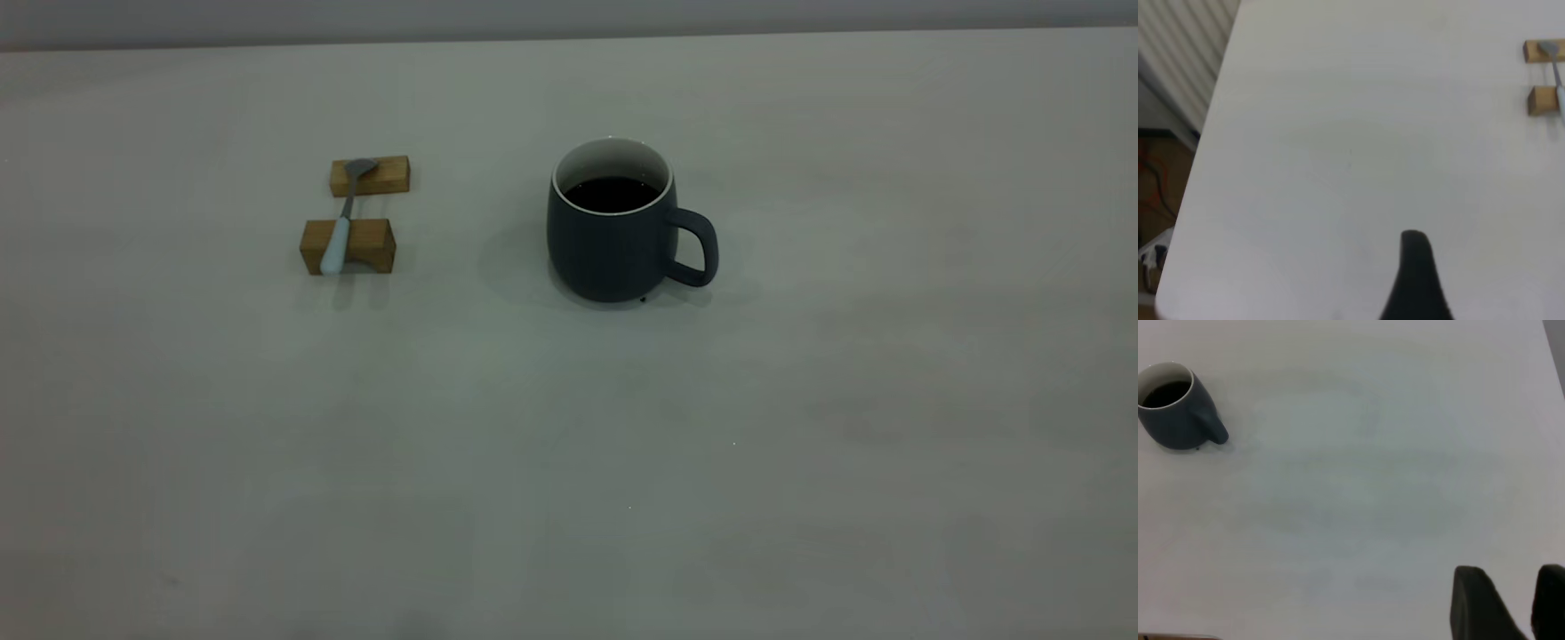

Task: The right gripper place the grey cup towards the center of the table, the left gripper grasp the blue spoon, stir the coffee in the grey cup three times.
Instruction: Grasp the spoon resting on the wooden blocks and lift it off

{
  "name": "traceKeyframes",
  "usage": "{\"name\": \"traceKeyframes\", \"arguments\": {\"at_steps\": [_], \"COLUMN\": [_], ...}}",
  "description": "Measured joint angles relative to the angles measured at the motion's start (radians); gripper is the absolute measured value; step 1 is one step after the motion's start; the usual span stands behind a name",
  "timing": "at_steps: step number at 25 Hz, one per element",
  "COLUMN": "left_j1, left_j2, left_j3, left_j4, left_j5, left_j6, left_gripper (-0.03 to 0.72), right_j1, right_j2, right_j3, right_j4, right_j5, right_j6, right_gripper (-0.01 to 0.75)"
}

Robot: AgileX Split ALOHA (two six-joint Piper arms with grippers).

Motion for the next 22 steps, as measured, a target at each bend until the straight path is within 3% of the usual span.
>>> {"name": "traceKeyframes", "arguments": {"at_steps": [3,6,11,22], "left_j1": [0.0,0.0,-0.016,-0.198], "left_j2": [0.228,0.457,0.835,1.454], "left_j3": [-0.04,-0.111,-0.28,-0.632], "left_j4": [-0.039,-0.11,-0.18,-0.252], "left_j5": [-0.151,-0.201,-0.215,-0.221], "left_j6": [-0.005,-0.005,0.015,0.029], "left_gripper": [0.666,0.667,0.667,0.667], "right_j1": [0.0,0.0,0.0,0.0], "right_j2": [0.0,0.0,0.0,0.0], "right_j3": [0.0,0.0,0.0,0.0], "right_j4": [0.0,0.0,0.0,0.0], "right_j5": [0.0,0.0,0.0,0.0], "right_j6": [0.0,0.0,0.0,0.0], "right_gripper": [0.237,0.237,0.237,0.237]}}
